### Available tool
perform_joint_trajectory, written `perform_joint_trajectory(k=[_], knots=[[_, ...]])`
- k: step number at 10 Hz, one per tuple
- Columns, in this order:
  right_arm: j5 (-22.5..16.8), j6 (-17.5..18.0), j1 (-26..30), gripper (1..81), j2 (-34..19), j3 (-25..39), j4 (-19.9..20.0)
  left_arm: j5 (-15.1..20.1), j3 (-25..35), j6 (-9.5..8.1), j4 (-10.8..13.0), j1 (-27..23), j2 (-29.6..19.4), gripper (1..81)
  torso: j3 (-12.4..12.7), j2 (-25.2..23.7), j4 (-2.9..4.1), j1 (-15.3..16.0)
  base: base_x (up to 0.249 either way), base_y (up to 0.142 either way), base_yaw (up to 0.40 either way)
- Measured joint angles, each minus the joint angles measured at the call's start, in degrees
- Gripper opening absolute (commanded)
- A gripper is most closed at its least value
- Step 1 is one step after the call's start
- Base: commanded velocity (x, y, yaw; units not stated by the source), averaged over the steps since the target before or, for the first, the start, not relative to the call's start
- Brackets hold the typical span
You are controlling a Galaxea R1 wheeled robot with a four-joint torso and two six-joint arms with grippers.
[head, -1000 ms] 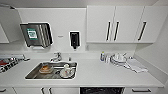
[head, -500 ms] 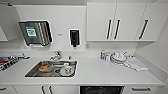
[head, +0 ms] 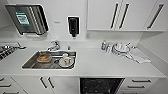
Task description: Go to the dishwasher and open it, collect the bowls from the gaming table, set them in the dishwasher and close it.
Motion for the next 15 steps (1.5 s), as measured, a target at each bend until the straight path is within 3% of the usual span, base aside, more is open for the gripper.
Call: perform_joint_trajectory(k=[2,6,8,12,15], knots=[[0.2,0.0,0.5,1.0,0.01,0.0,0.0,0.02,5.05,-0.24,-0.01,-1.95,-4.63,1.0,-3.63,0.02,0.0,0.06,0.0,0.0,0.0],[0.27,-0.04,1.07,1.0,0.28,0.0,0.11,1.74,16.63,-1.08,-0.34,-6.17,-11.45,1.0,-4.59,0.06,0.0,0.08,0.0,0.0,0.0],[0.24,-0.04,1.05,1.0,0.61,0.0,0.2,7.78,24.78,-1.18,-0.23,-10.69,-13.96,1.0,-4.61,0.06,0.0,0.08,0.0,0.0,0.0],[0.3,-0.04,1.1,1.0,0.63,0.0,0.22,21.43,36.95,-1.3,-0.26,-24.88,-17.98,1.0,-4.94,0.09,0.0,0.1,0.0,0.0,0.0],[0.69,-0.04,1.4,1.0,0.65,0.0,0.26,32.32,40.97,-1.49,-1.57,-34.18,-18.8,1.0,-9.51,0.11,0.0,0.12,0.0,0.0,0.0]])
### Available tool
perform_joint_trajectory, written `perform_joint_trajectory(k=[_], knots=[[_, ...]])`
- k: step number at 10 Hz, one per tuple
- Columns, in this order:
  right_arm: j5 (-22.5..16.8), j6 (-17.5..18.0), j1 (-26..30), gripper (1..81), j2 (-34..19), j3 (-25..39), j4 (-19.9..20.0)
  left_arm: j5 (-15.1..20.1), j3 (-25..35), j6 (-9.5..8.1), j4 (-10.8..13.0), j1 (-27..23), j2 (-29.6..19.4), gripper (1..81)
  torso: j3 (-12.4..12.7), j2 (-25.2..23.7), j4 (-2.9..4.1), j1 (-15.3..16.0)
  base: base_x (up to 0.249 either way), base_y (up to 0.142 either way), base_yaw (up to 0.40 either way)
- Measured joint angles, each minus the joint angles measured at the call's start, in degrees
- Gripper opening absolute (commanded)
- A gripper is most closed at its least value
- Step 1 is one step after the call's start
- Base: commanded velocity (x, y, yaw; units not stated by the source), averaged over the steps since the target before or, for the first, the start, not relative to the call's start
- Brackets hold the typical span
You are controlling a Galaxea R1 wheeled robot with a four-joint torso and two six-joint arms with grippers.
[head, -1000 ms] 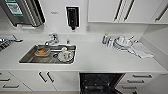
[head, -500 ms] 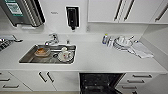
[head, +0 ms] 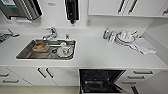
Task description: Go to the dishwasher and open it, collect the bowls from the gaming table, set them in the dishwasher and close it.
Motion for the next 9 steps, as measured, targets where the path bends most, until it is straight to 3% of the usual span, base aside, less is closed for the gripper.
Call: perform_joint_trajectory(k=[3,7,9], knots=[[0.44,0.01,0.52,1.0,0.02,0.13,0.02,12.0,4.0,-0.06,-2.38,-9.17,2.34,1.0,-3.24,0.04,0.0,0.02,0.0,0.0,0.0],[0.6,0.01,0.89,1.0,0.05,0.26,0.11,24.98,7.17,-1.5,-5.96,-20.81,9.28,1.0,-3.37,0.09,0.0,0.07,0.0,0.0,0.0],[0.62,0.04,0.89,1.0,0.22,0.28,0.11,29.78,7.94,-2.82,-7.17,-23.32,14.08,1.0,-3.39,0.11,0.0,0.07,0.0,0.0,0.0]])
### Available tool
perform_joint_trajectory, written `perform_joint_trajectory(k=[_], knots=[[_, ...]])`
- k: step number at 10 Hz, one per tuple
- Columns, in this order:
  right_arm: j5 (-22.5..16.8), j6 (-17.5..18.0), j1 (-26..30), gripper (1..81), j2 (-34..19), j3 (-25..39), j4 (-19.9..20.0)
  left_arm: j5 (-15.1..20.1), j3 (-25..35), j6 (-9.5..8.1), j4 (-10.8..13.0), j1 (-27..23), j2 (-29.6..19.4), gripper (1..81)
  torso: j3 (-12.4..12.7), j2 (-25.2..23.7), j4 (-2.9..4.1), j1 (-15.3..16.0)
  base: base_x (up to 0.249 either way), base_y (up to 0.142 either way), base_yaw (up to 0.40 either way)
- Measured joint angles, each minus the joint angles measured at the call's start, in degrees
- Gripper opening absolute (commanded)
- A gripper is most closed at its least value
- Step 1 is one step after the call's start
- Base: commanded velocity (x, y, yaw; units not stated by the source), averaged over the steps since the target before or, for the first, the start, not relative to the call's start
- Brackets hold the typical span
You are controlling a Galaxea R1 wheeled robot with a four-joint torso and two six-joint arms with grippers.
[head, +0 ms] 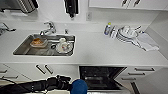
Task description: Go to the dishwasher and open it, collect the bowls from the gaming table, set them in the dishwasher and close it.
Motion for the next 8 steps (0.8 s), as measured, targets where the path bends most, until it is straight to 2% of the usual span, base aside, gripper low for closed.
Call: perform_joint_trajectory(k=[3,5,6,8], knots=[[0.01,0.0,0.02,1.0,0.32,0.0,0.02,3.99,-0.02,-1.88,-0.3,-3.13,6.92,1.0,0.0,0.0,0.0,0.0,0.0,0.0,0.0],[0.0,0.0,0.02,1.0,0.4,0.0,0.02,4.4,-0.11,-4.72,1.12,-3.79,12.09,1.0,0.0,0.02,0.0,0.02,0.0,0.0,0.0],[0.0,-0.02,0.0,1.0,0.4,0.0,0.02,4.35,-0.26,-7.55,3.44,-3.79,14.47,1.0,-0.02,0.02,0.0,0.02,0.0,0.0,0.0],[0.09,0.02,0.0,1.0,0.4,0.0,0.02,3.28,-1.71,-11.96,8.55,-3.8,18.47,1.0,-0.02,0.02,0.0,0.02,0.0,0.0,0.0]])
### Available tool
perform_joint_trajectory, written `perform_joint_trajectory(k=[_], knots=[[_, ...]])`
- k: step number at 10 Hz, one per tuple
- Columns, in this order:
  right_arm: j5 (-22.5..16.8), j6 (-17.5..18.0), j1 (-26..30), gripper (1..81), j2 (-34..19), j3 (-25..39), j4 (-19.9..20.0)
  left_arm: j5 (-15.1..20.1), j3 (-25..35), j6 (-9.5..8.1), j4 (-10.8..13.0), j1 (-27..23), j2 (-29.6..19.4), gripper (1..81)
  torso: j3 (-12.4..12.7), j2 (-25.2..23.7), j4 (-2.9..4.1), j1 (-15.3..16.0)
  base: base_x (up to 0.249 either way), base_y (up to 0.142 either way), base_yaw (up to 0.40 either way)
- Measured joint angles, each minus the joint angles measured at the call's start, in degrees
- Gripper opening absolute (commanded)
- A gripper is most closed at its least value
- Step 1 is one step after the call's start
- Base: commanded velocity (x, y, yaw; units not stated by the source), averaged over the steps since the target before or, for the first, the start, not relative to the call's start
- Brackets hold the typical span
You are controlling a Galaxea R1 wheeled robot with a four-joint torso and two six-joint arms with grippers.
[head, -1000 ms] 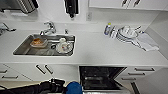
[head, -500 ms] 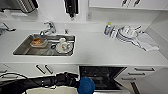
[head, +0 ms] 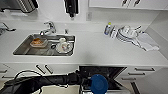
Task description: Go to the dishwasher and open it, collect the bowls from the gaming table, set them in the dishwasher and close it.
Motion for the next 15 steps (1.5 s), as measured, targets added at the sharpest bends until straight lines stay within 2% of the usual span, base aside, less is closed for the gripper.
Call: perform_joint_trajectory(k=[1,3,4,5,10,12,14,15], knots=[[0.28,0.02,0.0,1.0,0.01,0.0,0.0,-0.94,-1.24,-1.24,1.77,0.0,1.85,1.0,0.0,0.0,0.0,0.02,0.0,0.0,0.0],[0.33,0.02,-0.04,1.0,-0.02,0.0,0.0,-2.97,-4.34,-2.12,3.66,0.01,5.46,1.0,0.0,0.0,0.0,0.02,0.0,0.0,0.0],[0.37,0.04,-0.15,1.0,-0.11,0.05,0.0,-3.36,-5.77,-2.57,4.16,0.09,6.61,81.1,0.0,0.0,0.0,0.02,0.0,0.0,0.0],[0.34,0.04,-0.33,1.0,-0.24,0.09,0.02,-3.89,-6.68,-3.15,4.46,0.17,7.24,81.1,0.0,0.0,0.0,0.02,0.0,0.0,0.0],[1.41,0.06,-0.5,1.0,-0.3,0.09,0.05,-4.52,-6.79,-2.97,4.72,1.74,6.29,81.1,-0.02,0.0,0.0,0.02,0.0,0.0,0.0],[4.19,0.06,-0.91,1.0,-0.94,0.68,0.06,-4.78,-6.56,-2.46,5.24,3.67,2.56,81.1,-0.02,0.0,0.0,0.02,0.0,0.0,0.0],[6.53,0.09,-1.08,1.0,-3.33,2.51,0.06,-5.81,-6.24,-1.46,6.72,9.3,-3.01,81.1,-0.02,0.0,0.0,0.02,0.0,0.0,0.0],[8.02,0.09,-1.08,1.0,-5.73,5.32,0.06,-7.51,-5.68,-1.27,8.33,12.76,-5.99,81.1,-0.02,0.0,0.0,0.02,0.0,0.0,0.0]])
